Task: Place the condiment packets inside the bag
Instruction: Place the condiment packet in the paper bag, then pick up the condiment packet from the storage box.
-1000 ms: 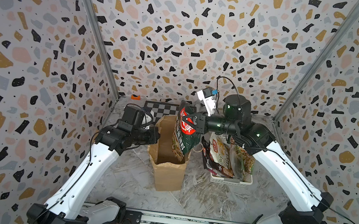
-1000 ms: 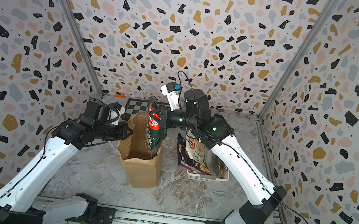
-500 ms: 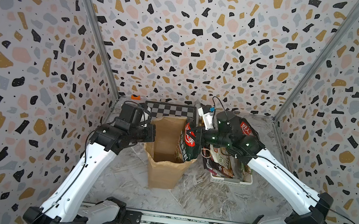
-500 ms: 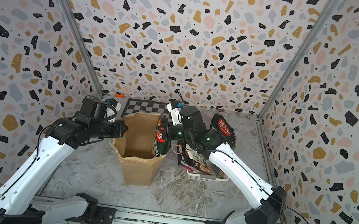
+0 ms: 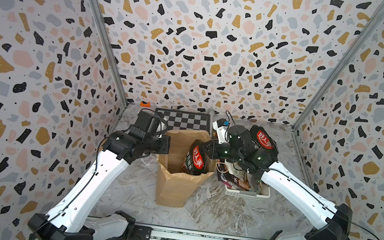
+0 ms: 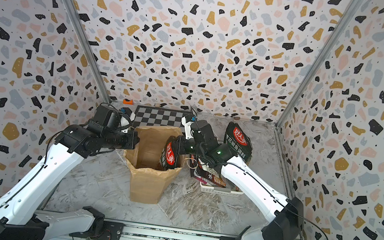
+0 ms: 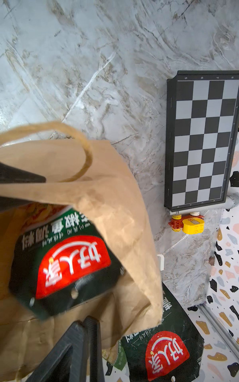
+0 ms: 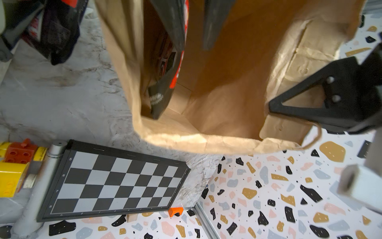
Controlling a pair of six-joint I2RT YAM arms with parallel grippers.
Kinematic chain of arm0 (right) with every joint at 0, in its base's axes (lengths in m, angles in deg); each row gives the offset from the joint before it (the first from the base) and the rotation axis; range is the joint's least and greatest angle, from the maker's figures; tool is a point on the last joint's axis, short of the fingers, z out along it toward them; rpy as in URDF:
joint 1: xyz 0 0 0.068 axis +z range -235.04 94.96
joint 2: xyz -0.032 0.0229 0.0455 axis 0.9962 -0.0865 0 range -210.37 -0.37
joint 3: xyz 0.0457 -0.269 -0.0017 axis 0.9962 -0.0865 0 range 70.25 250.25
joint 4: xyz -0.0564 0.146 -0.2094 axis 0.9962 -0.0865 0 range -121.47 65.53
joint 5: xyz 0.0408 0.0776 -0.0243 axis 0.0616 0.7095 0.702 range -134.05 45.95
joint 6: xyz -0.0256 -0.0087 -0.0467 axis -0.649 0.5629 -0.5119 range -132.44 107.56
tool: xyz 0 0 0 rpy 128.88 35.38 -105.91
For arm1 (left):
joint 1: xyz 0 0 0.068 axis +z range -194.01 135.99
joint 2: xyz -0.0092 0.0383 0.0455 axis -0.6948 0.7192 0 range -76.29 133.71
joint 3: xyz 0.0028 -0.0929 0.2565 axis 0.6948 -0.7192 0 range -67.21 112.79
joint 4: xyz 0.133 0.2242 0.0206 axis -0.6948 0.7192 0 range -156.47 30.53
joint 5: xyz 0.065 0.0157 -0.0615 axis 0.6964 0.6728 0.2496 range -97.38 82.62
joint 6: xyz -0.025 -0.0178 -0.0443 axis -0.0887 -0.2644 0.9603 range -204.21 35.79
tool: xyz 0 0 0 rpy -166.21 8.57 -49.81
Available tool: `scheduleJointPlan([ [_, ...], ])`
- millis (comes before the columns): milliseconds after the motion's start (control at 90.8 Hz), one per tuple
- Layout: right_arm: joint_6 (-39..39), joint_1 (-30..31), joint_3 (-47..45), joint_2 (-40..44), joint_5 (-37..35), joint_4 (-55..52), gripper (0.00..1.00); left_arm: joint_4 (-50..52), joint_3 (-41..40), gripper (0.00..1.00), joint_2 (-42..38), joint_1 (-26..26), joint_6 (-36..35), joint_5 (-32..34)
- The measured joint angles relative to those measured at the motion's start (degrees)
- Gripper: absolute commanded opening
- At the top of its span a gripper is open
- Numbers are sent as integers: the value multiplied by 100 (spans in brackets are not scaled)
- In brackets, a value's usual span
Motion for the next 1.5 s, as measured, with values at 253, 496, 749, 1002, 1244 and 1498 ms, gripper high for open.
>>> scheduleJointPlan([
  [253,-881,-2,0,697,-520,-448,70,-44,-50,0,-2,0,0,-168],
  [496,-3095,-1279,-173,1827,-2310,-1436,99,-153,-127,0,-4,0,-42,-284],
  [749,-3816,-3462,-452,780,-2371,-1692,99,-166,-142,0,-4,0,-63,-391],
  [1002,-4109,-3880,-452,-387,-1397,-1517,76,-186,-166,0,-4,0,-87,-422],
  [1244,-4120,-4017,-481,-544,-680,-1158,0,-184,-168,0,-4,0,-92,-435],
  [1498,-3812,-3995,-643,105,-562,-1217,0,-184,-168,0,-4,0,-92,-435],
])
